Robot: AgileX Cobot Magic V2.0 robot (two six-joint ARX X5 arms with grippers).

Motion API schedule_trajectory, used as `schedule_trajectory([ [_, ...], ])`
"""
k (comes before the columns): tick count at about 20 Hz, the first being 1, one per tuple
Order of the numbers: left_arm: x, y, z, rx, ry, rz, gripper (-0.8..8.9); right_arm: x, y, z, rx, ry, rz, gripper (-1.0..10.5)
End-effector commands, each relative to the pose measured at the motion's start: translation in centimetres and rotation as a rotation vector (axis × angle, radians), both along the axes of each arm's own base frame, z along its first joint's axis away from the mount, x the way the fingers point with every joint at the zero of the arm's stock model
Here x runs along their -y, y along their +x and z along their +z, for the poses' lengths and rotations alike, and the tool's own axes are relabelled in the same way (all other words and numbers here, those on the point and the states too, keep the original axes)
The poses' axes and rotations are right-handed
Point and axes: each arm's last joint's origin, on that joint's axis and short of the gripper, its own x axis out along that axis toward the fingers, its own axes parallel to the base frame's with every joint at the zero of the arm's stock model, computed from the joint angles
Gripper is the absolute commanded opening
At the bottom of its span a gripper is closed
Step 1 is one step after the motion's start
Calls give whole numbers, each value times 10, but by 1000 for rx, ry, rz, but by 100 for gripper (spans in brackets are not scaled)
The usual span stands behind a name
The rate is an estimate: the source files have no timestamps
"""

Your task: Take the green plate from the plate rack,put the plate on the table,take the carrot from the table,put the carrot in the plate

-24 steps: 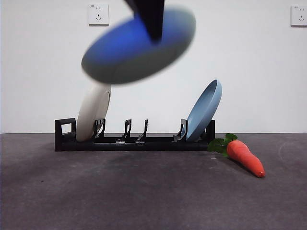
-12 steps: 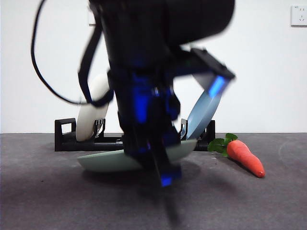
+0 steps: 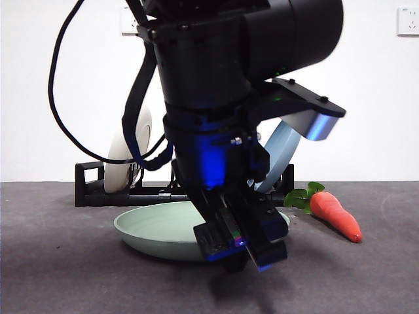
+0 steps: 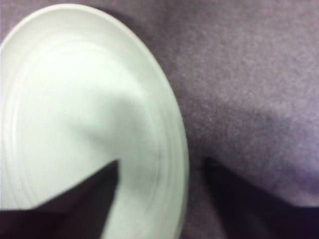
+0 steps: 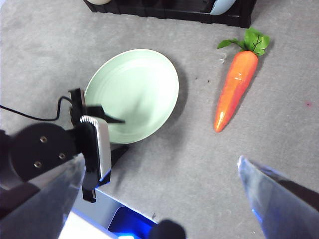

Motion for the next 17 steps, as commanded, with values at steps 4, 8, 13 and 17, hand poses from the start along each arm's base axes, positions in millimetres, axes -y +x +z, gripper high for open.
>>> schedule_trajectory([
  [4, -7, -11, 64, 26, -160, 9, 410, -1, 6, -1, -18, 4, -3, 690],
  [8, -30, -33, 155, 32, -492, -2, 410, -3, 27, -7, -43, 0, -5, 689],
  [13, -97, -67, 241, -25, -883, -59, 409, -8, 83, -23, -27, 26, -38, 689],
  [17, -145, -88, 270, 20, -1018, -77, 409, -16, 134, -55, -63, 0, -51, 689],
])
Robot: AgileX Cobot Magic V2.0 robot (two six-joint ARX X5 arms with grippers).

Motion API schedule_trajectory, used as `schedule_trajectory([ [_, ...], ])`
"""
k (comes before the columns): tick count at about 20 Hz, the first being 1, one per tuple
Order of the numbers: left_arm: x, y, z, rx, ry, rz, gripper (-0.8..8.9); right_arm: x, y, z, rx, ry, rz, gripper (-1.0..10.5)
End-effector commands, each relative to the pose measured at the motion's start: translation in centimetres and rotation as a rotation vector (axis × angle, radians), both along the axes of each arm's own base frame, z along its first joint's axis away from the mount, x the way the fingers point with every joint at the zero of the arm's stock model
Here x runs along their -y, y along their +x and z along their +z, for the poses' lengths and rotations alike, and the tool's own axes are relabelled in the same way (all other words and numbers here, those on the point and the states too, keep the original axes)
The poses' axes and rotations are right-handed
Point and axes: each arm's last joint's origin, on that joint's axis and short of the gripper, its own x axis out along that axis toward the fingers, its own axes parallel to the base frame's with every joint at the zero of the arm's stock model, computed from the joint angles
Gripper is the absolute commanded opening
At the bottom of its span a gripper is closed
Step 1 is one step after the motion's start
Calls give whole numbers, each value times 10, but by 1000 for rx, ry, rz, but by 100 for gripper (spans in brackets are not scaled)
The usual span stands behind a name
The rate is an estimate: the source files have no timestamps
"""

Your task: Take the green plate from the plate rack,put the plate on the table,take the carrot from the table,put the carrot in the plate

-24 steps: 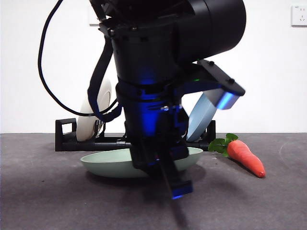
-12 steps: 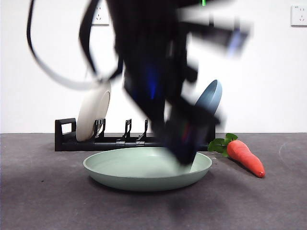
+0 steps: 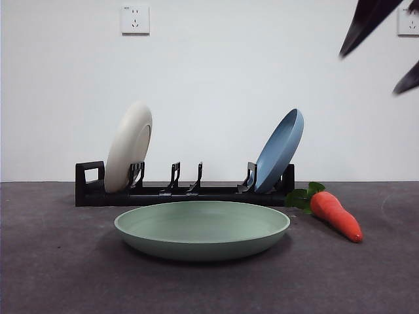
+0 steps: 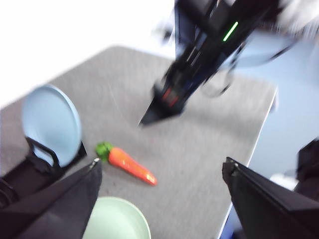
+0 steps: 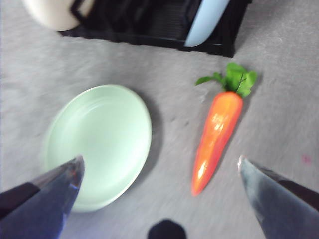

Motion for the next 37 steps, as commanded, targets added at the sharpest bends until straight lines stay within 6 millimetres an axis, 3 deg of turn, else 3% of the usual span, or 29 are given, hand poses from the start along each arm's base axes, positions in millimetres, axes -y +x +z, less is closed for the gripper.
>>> schedule_trajectory([
  [1, -16, -7, 6, -1, -38, 1, 409, -9, 27, -22, -30, -40, -26, 689],
  [4, -28, -13, 10, 11, -66, 1, 409, -29, 57, -56, -52, -131, -38, 689],
  [8, -29, -13, 6, -7, -22, 2, 409, -53, 83, -99, -52, -257, -80, 687],
  [12, -30, -13, 3, -20, 9, 5, 409, -60, 95, -129, -88, -304, -125, 564],
  [16, -30, -13, 3, -21, 8, 6, 409, -61, 99, -147, -141, -315, -135, 543],
  [22, -31, -12, 3, -11, 15, 39, 409, -61, 98, -149, -156, -310, -125, 4],
  [26, -32, -12, 1, -14, 41, 57, 409, -62, 95, -144, -166, -293, -104, -12],
  [29, -33, -12, -3, -21, 77, 74, 409, -74, 83, -117, -100, -275, -70, -13],
  [33, -35, -11, -5, -13, 116, 128, 409, -112, 56, -79, 29, -216, 35, -13],
  [37, -36, -12, -6, -16, 123, 127, 409, -160, 38, -88, 45, -185, 150, -13],
])
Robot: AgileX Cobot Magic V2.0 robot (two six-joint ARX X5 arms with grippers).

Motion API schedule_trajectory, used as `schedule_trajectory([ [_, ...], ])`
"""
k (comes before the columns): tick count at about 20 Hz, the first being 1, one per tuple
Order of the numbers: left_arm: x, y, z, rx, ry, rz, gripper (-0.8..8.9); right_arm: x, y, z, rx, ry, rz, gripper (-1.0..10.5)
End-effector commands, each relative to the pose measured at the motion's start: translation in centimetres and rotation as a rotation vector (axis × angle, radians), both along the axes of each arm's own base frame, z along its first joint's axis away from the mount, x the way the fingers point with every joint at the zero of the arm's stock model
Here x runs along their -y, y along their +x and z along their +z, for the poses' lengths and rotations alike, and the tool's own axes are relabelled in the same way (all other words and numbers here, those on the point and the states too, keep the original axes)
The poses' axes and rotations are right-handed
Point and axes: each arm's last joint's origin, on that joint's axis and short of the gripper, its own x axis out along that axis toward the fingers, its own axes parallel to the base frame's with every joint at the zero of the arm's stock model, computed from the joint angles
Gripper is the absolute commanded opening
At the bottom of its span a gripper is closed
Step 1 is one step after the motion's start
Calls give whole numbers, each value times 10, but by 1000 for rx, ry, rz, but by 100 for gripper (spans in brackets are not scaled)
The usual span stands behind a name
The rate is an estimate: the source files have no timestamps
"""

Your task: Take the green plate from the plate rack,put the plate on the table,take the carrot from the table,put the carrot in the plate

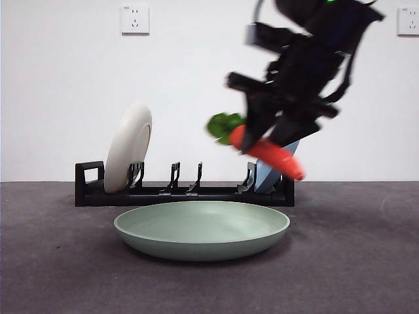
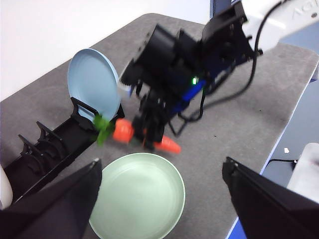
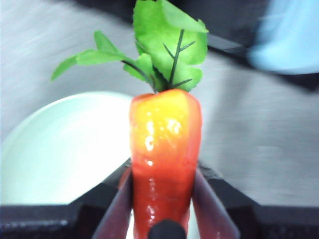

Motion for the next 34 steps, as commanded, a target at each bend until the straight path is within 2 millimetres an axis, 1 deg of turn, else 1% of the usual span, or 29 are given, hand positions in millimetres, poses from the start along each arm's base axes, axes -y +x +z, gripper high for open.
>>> schedule_trajectory([
  [1, 0, 0, -1, -7, 2, 5, 409, -25, -5, -19, -30, 10, 38, -13],
  [3, 0, 0, -2, -17, 4, 9, 409, -43, -8, -34, -33, 8, 76, -13],
  [5, -1, 0, -3, -27, 10, 12, 409, -56, -8, -51, -42, 2, 104, -13],
  [8, -1, -1, -3, -27, 12, 12, 409, -63, -5, -73, -78, -14, 99, -12],
  [10, -1, -1, -3, -27, 12, 12, 409, -64, -5, -79, -93, -21, 96, 9],
  [11, -1, -1, -3, -28, 12, 12, 409, -64, -5, -79, -95, -19, 97, 71],
  [12, -1, -1, -3, -27, 12, 12, 409, -64, -5, -79, -95, -19, 97, 168],
  [14, -1, -1, -3, -28, 12, 12, 409, -64, -5, -79, -99, -22, 97, 419],
  [15, -1, -1, -3, -28, 13, 12, 409, -64, -5, -80, -102, -22, 95, 501],
  [16, -1, -1, -4, -29, 16, 12, 409, -64, -5, -80, -103, -23, 95, 535],
  [18, -1, -1, -4, -29, 16, 12, 409, -63, -5, -78, -99, -20, 95, 536],
  [20, -1, -1, -4, -31, 21, 12, 409, -62, -7, -68, -84, -8, 95, 536],
  [22, -1, -1, -4, -32, 23, 13, 409, -57, -13, -45, -61, 10, 96, 535],
  [24, -1, -1, -4, -32, 25, 13, 409, -47, -25, -17, -47, 21, 97, 535],
  [26, -2, -1, -5, -36, 35, 12, 409, -31, -43, 12, -61, 17, 102, 533],
  [27, -2, -1, -6, -40, 41, 12, 409, -20, -56, 27, -78, 5, 102, 532],
  [29, -3, -1, -7, -44, 52, 11, 409, 1, -82, 51, -138, 6, 133, 532],
  [31, -3, -2, -8, -49, 60, 10, 409, 21, -108, 70, -202, 27, 177, 532],
  [33, -3, -2, -8, -52, 67, 9, 406, 41, -132, 85, -225, 36, 194, 531],
  [34, -3, -2, -9, -53, 70, 9, 404, 46, -139, 89, -225, 38, 195, 531],
])
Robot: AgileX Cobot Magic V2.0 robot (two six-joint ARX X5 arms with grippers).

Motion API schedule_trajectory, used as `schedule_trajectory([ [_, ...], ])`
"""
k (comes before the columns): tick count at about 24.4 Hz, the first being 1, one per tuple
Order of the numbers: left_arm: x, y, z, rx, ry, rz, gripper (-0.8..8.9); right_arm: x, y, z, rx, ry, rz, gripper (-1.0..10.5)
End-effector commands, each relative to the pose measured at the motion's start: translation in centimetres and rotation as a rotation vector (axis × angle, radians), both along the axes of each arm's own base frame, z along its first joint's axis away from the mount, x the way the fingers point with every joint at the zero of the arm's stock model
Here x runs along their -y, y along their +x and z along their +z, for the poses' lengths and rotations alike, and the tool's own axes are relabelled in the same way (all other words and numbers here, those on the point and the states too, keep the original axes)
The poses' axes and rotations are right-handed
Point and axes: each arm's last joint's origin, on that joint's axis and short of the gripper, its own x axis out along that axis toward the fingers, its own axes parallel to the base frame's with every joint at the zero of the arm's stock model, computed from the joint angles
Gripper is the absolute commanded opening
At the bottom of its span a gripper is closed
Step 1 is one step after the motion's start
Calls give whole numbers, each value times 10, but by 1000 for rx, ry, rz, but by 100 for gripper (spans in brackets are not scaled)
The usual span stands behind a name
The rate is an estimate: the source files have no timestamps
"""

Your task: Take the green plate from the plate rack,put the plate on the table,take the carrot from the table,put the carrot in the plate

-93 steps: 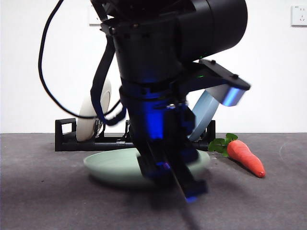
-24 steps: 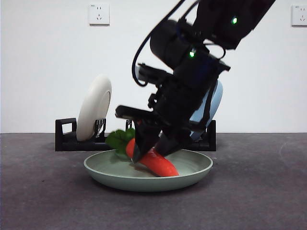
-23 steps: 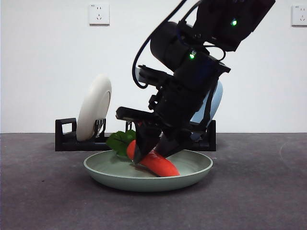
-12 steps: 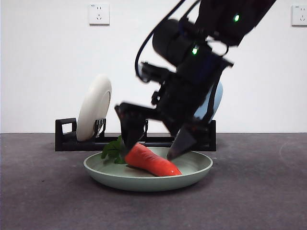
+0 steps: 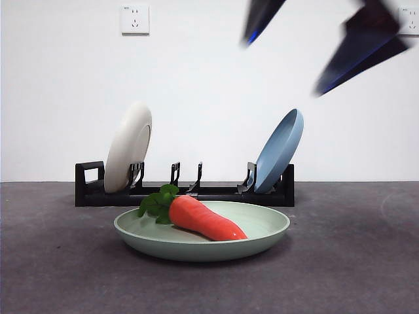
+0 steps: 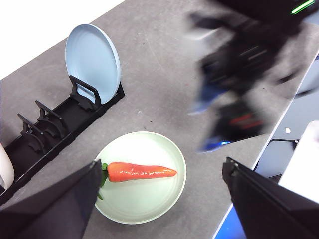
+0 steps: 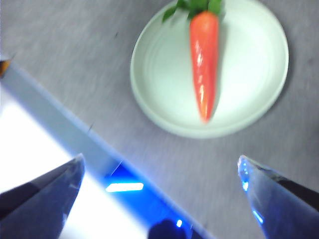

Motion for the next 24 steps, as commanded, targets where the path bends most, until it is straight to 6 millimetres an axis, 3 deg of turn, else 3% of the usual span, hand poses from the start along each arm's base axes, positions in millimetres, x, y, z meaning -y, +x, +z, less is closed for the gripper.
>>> schedule_trajectory([
  [1, 0, 0, -2, -8, 6, 2, 402, 15, -19, 10, -10, 11, 6, 527],
  [3, -1, -1, -3, -15, 20, 2, 339, 25, -30, 16, 0, 19, 6, 442],
  [7, -2, -1, -6, -28, 52, 2, 11, 42, -50, 26, 30, 43, 6, 33],
  [8, -3, -1, -6, -31, 57, 2, -13, 46, -54, 28, 40, 50, 8, -18],
  [14, -3, -2, -7, -35, 70, 3, -7, 55, -65, 35, 78, 89, 1, 0],
  [24, -3, -2, -7, -34, 71, 4, -3, 56, -66, 36, 68, 102, -21, 1],
])
